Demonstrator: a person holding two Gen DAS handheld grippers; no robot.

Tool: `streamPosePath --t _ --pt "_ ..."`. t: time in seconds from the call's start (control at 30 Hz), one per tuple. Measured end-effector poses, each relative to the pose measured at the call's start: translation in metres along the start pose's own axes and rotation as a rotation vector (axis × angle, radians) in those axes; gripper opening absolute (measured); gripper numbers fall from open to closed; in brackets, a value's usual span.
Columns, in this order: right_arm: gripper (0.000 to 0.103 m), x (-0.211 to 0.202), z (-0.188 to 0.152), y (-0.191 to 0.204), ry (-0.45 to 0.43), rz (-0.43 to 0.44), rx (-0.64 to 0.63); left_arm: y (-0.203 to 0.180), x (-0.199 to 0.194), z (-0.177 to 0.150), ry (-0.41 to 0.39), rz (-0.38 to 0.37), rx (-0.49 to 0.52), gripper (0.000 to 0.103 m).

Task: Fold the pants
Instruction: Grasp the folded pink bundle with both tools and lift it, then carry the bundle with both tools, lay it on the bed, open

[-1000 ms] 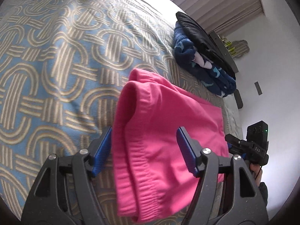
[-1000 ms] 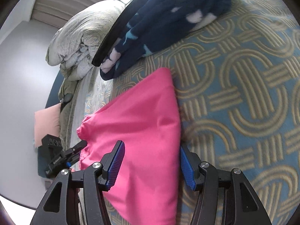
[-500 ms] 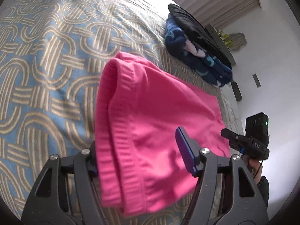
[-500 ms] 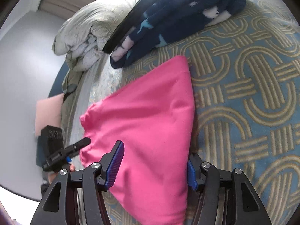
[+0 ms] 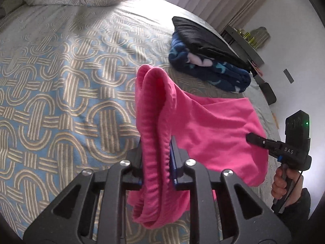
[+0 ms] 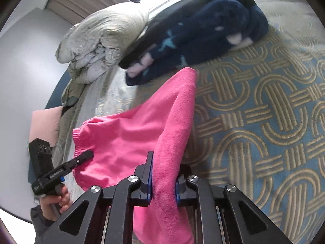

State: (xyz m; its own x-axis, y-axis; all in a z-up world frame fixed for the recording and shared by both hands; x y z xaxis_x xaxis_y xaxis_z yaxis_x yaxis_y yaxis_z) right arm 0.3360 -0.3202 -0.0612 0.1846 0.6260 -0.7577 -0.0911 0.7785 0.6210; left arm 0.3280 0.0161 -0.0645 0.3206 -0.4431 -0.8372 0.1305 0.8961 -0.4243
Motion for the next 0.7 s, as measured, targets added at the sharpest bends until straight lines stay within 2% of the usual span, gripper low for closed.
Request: streamPosePath --t 0.2,0.4,0.7 --pt "0.014 -0.02 -0.008 0.028 -0.037 -0.032 -0.062 -0.019 -0.017 -0.004 -0.028 0.019 0.043 0.02" --pt "0.014 -0.056 -0.007 0.045 -0.088 -0.012 -0.073 -0.046 -0.049 0.0 -0.075 0.006 0.078 0.02" --pt "0.014 -0.121 -0.018 0.037 -0.171 -0.008 -0.061 -0.111 -0.063 0.004 -0.094 -0.014 0.151 0.02"
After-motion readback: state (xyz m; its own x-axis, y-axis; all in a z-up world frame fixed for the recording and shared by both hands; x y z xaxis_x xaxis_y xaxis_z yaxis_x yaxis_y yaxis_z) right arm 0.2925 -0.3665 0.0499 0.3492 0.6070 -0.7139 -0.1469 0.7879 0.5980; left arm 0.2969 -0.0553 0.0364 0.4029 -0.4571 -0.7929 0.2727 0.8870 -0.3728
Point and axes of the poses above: each gripper's, at about its wrist camera, not at the fingertips, and x roughly the way its jaws point, y to its left, z to its top, the point moved 4 cm from there along x, roughly the way its jaws point, and after that the axes turned 11 degrees about y, right-handed, at the moved point
